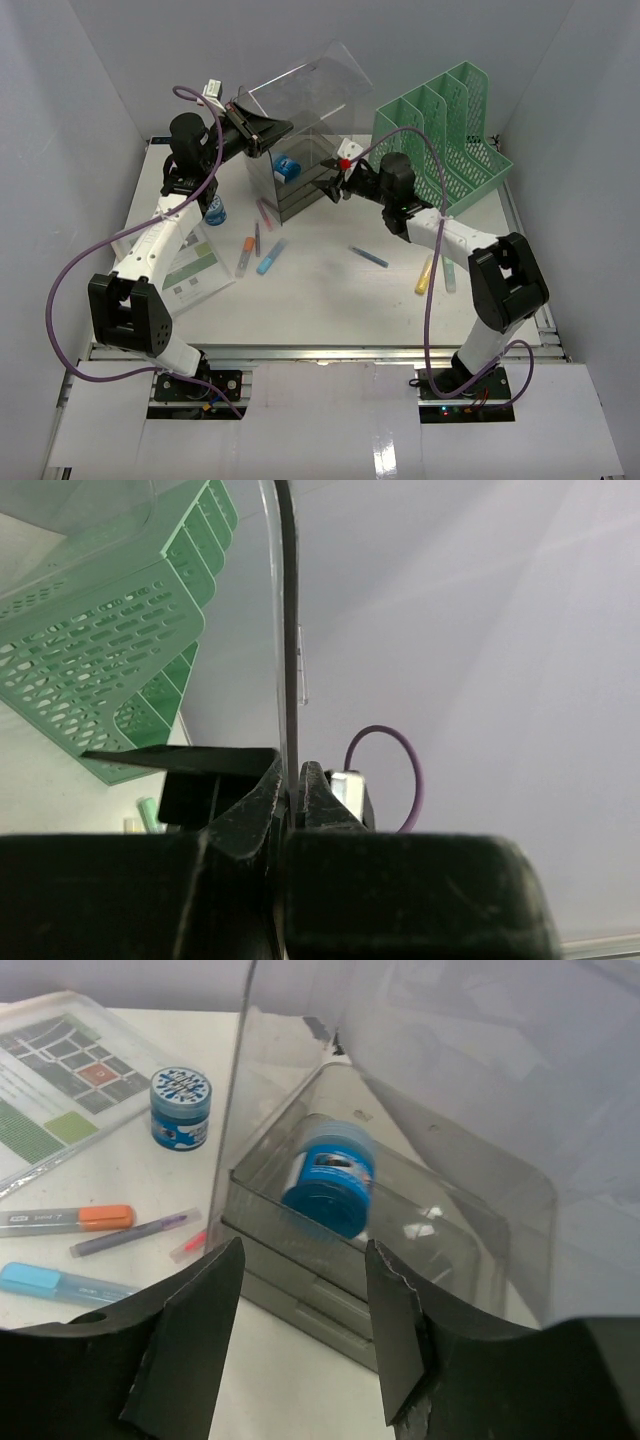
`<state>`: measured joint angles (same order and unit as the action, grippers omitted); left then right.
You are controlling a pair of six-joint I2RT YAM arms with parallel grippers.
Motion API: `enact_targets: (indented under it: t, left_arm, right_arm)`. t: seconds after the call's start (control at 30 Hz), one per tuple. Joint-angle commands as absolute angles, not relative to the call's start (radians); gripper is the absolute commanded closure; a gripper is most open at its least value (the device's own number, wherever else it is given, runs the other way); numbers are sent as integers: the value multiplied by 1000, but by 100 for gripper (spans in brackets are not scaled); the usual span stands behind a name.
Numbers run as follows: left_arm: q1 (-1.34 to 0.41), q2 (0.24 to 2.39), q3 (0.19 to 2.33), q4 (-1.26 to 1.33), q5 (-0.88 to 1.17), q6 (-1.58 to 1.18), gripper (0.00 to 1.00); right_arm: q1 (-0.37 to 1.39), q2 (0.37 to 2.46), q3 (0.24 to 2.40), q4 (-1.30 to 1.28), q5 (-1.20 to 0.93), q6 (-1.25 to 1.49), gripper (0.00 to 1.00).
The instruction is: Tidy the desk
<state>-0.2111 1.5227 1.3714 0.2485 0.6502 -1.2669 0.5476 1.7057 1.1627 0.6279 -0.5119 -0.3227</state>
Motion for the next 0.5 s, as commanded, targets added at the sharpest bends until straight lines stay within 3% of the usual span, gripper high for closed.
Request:
enact_targets:
  t: [0.0, 0.33, 0.4, 0.47]
  left_arm:
    - [-215, 1474, 1364, 271, 646, -1293, 100]
    - [-215, 1466, 1346, 232, 637, -1274, 98]
    - [-215, 1465, 1338, 223, 634, -1269, 92]
    - [-215, 1463, 1329, 214, 628, -1264, 80]
  right_arm:
    - [473, 1665, 1234, 643, -627, -293, 43]
    - [426, 1785, 1480, 688, -552, -103, 43]
    - [425, 1798, 1509, 693, -530, -79, 43]
    - [425, 1806, 1530, 693, -519, -71, 42]
